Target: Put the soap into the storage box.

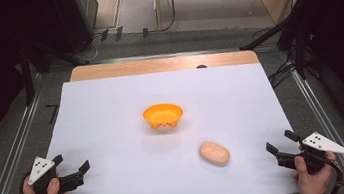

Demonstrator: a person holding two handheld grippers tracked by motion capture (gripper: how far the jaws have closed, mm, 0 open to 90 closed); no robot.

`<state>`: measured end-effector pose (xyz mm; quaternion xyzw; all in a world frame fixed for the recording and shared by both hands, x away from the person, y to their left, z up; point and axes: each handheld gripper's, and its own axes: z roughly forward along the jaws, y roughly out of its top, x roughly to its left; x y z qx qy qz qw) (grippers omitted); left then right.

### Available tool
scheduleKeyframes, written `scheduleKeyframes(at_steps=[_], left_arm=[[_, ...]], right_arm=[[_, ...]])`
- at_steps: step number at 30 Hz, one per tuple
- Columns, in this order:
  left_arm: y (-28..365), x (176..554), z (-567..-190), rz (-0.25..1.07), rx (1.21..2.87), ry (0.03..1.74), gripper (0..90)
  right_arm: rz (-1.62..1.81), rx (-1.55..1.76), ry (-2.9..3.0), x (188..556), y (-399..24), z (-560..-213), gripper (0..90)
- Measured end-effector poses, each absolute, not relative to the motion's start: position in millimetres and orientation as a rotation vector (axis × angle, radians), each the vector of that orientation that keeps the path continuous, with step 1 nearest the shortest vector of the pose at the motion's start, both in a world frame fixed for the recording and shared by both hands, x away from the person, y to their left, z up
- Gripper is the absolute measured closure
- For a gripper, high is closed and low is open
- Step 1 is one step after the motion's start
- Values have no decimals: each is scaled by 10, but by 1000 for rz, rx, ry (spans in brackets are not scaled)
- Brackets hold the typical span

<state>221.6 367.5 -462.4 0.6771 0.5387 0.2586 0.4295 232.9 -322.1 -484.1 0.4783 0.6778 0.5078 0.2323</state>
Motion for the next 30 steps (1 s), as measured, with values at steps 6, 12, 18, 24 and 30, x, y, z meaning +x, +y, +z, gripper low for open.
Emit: scheduleKeyframes(at_steps=[6,12,18,24,30], left_arm=[[3682,2197,-4622,652,1680,1332,0],[3659,2208,-4625,662,1698,1336,0],[3664,2210,-4624,656,1692,1340,0],[3665,2208,-4624,655,1689,1340,0],[3670,2204,-4624,654,1687,1335,0]], right_arm=[[1367,1334,1884,2341,-3212,-4824,128],[1327,1293,1970,2378,-3143,-4823,141],[1201,1239,2001,2419,-3061,-4827,276],[1244,1231,2062,2441,-3100,-4775,280],[1279,1228,2107,2393,-3080,-4731,149]])
